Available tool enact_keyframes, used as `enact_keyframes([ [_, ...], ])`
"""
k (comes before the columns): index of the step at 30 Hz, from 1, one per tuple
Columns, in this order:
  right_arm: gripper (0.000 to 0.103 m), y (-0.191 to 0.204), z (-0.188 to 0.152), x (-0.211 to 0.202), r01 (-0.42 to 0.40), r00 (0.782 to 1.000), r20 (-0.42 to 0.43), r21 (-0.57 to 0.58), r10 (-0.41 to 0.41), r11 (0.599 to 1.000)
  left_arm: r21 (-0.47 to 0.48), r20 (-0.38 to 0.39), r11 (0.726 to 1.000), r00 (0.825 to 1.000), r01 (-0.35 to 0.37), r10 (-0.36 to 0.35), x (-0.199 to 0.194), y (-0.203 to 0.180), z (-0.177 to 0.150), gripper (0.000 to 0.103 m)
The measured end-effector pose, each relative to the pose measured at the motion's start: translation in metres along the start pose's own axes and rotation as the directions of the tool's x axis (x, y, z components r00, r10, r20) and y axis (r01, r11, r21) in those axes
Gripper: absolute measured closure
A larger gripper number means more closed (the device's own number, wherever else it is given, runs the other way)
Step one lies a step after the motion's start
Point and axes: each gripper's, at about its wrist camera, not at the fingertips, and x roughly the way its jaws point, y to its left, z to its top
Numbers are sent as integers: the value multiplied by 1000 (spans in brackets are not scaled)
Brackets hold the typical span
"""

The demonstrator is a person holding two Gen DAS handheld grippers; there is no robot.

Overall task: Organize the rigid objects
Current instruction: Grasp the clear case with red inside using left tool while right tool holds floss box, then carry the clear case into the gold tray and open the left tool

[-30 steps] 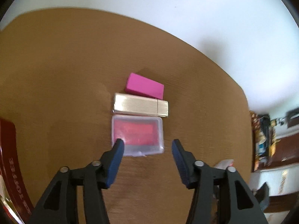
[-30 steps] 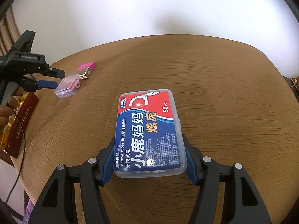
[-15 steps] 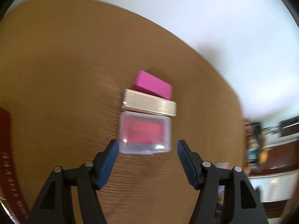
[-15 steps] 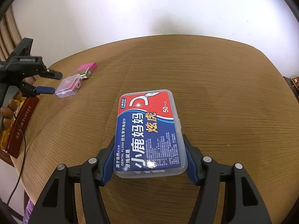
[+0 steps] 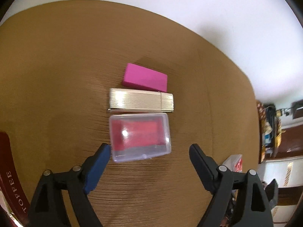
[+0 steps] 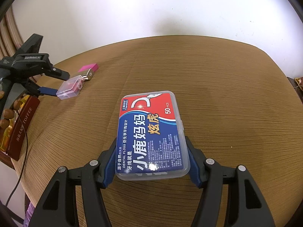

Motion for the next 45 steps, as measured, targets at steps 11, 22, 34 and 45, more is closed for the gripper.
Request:
enact_keyframes([
  [11,40,-2,1,1,-23,1000,4,15,23,1000,37,-72,971,968,-238,240,16,-6,9,16],
  [22,38,-4,2,1,-26,1000,6,10,26,1000,91,-13,954,957,-286,289,14,-21,-1,30],
  [34,36,5,1,3,-13,1000,5,-1,13,1000,70,121,982,978,-177,168,-71,19,-65,33],
  [45,36,23,2,12,38,999,1,-40,-38,998,-53,245,965,934,-256,261,-213,76,-176,32],
])
